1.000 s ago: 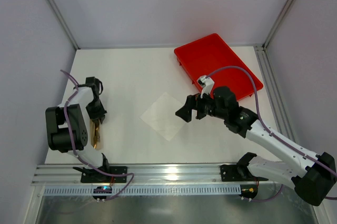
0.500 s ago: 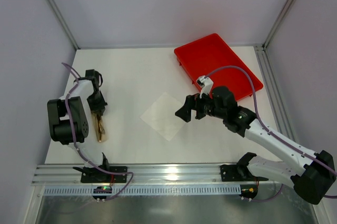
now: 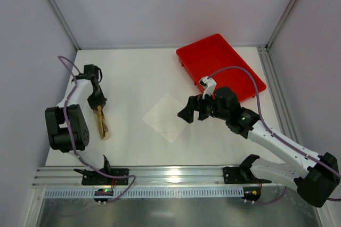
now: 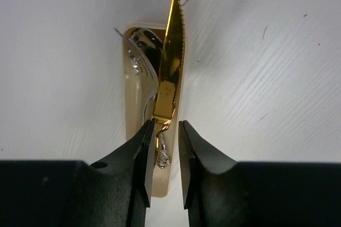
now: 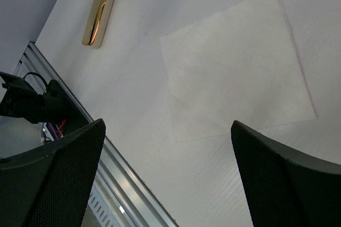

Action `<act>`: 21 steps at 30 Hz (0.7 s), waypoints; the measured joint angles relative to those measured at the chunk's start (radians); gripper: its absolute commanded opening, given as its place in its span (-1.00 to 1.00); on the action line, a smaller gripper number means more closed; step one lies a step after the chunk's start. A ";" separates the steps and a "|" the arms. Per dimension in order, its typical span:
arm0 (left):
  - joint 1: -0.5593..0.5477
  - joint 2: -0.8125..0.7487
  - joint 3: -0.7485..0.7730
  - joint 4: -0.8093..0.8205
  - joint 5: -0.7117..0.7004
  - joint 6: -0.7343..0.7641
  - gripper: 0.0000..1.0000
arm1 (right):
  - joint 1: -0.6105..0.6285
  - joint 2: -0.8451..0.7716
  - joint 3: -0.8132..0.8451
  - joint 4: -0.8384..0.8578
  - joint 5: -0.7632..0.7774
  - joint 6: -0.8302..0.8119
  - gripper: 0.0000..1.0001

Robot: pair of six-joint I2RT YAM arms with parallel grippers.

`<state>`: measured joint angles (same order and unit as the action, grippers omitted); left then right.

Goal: Place the utensils on the paper napkin and roll it up

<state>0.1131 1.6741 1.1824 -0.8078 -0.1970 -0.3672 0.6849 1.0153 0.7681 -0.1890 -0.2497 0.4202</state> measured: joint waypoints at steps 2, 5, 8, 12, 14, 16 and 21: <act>0.000 -0.048 -0.020 -0.004 -0.026 0.000 -0.49 | 0.000 0.000 0.000 0.000 0.000 0.000 0.99; 0.000 -0.097 -0.055 -0.021 -0.061 0.000 -0.52 | 0.000 0.000 0.000 0.000 0.000 0.000 0.99; 0.000 -0.097 -0.077 -0.031 -0.073 0.001 -0.56 | 0.000 0.000 0.000 -0.003 0.000 0.000 0.99; 0.000 -0.091 -0.091 -0.035 -0.075 0.000 -0.61 | 0.000 0.000 0.000 -0.008 0.001 0.000 0.99; 0.000 -0.082 -0.093 -0.032 -0.075 0.000 -0.61 | 0.000 0.000 0.000 -0.008 0.001 0.000 0.99; 0.000 -0.072 -0.100 -0.029 -0.075 -0.002 -0.61 | 0.000 0.000 0.000 -0.009 0.002 0.000 0.99; 0.000 -0.031 -0.109 -0.018 -0.074 -0.003 -0.60 | 0.000 0.000 0.000 -0.016 0.004 0.000 0.99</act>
<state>0.1135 1.6428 1.0729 -0.8261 -0.2710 -0.3706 0.6849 1.0149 0.7681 -0.2047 -0.2455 0.4198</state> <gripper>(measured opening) 0.195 0.996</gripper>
